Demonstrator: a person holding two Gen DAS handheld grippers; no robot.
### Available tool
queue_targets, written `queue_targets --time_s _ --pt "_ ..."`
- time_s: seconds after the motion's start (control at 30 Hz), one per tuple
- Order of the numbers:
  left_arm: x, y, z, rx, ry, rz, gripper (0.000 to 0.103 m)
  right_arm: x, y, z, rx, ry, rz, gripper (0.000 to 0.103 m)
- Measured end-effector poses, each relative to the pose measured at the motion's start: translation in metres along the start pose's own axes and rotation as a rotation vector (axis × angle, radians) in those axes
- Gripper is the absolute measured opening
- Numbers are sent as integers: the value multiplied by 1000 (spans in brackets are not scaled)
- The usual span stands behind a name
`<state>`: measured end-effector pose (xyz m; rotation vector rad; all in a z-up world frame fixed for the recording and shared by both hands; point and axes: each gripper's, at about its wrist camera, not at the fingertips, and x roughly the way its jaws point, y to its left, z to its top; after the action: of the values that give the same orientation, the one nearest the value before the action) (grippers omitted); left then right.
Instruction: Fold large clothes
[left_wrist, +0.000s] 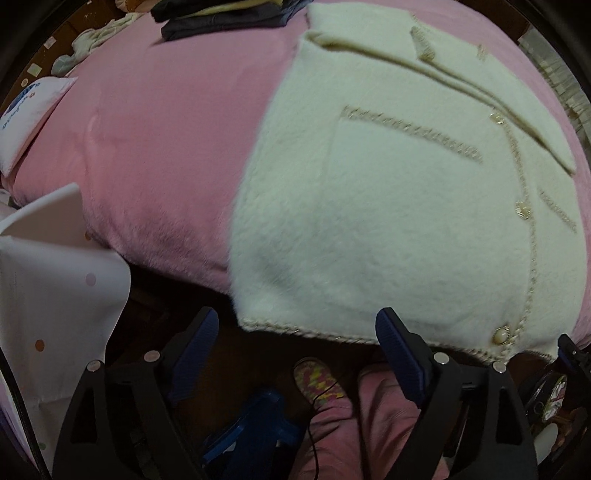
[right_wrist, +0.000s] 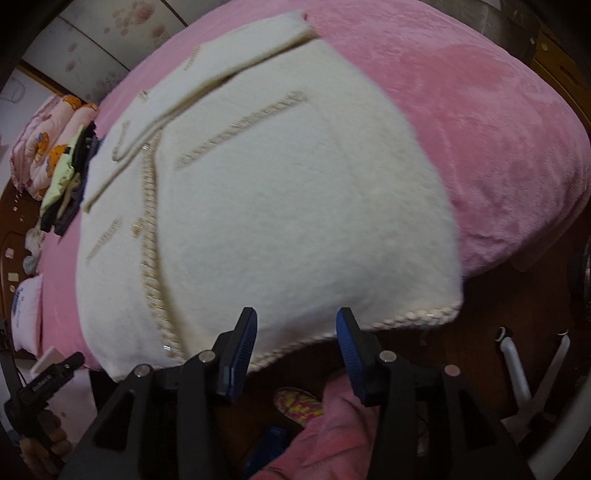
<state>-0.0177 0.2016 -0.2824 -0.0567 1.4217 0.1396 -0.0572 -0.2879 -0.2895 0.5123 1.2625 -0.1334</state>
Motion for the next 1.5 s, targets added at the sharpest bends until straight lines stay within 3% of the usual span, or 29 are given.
queue_targets --time_s 0.23,0.3,0.43,0.63,0.7,0.77,0.93,1.0,1.07,1.17,1.2,1.27,1.37,1.5 --pt "24 29 1 54 46 55 86 12 -44 6 -85 54 -152 45" --pt "33 37 3 80 68 43 86 17 -51 9 -130 66 -171 46" --pt "49 49 7 126 97 -18 86 32 -65 15 -244 127 -215 58" --pt "69 62 11 224 112 -125 86 42 -79 26 -304 192 -114 62" --pt "73 65 12 244 118 -194 86 45 -83 29 -310 215 -73 62" --pt "75 67 14 253 123 -247 86 46 -85 32 -299 237 -33 58" --pt "85 72 22 255 125 -371 85 47 -83 38 -317 269 -4 26" --pt "92 69 23 232 145 -408 81 44 -79 38 -289 266 0 18" --pt "103 73 25 212 155 -434 72 39 -79 39 -249 253 14 16" --pt "108 75 26 167 145 -447 72 33 -77 41 -241 247 24 14" --pt "108 78 24 140 136 -440 67 30 -80 42 -236 247 29 14" --pt "110 83 23 107 132 -402 30 20 -79 44 -210 241 55 13" --pt "106 89 18 27 136 -395 14 3 -77 50 -170 225 106 11" --pt "91 100 9 -90 126 -484 10 -12 -54 49 -131 184 224 11"
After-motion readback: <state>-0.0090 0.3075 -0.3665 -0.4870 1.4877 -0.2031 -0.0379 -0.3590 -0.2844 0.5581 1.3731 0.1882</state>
